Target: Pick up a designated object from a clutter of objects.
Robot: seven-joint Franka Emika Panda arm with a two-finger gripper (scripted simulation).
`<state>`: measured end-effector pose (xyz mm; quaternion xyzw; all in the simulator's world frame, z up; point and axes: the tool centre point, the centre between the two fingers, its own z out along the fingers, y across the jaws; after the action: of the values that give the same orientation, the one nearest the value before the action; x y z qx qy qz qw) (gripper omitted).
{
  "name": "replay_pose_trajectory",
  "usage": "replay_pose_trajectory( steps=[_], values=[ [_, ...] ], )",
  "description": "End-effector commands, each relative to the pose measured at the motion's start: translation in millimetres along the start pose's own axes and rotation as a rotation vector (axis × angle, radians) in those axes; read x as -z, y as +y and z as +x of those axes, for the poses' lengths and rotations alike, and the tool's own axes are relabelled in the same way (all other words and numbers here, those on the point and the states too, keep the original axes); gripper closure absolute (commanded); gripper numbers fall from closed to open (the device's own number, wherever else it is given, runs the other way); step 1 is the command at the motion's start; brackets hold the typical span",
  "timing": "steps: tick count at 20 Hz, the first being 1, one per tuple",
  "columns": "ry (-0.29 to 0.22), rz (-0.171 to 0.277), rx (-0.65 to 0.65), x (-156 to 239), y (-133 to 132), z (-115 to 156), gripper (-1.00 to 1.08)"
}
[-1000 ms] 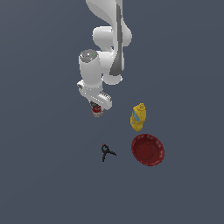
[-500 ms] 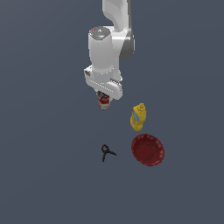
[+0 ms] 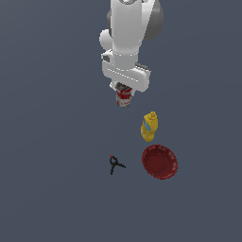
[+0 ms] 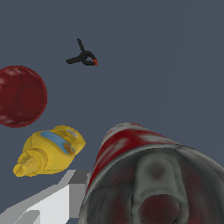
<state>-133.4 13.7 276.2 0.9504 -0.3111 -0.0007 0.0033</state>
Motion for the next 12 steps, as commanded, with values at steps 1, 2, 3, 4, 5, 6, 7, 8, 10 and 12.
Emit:
replay_pose_trajectory(
  steps=[1, 2, 3, 4, 5, 6, 7, 8, 10, 12],
  values=[
    [0.002, 0.002, 0.0, 23, -12, -9, 1.08],
    [0.002, 0.002, 0.0, 32, -17, -12, 1.08],
    [0.001, 0.003, 0.001, 41, -21, -15, 1.08],
    [0.001, 0.003, 0.001, 49, -26, -18, 1.08],
    [0.001, 0.004, 0.001, 57, -31, -21, 1.08],
    [0.001, 0.004, 0.001, 65, -35, -24, 1.08],
    [0.001, 0.004, 0.001, 72, -39, -27, 1.08],
    [0.0, 0.005, 0.001, 79, -43, -29, 1.08],
    [0.0, 0.005, 0.001, 91, -50, -33, 1.08],
    [0.0, 0.005, 0.001, 102, -56, -37, 1.08]
  ],
)
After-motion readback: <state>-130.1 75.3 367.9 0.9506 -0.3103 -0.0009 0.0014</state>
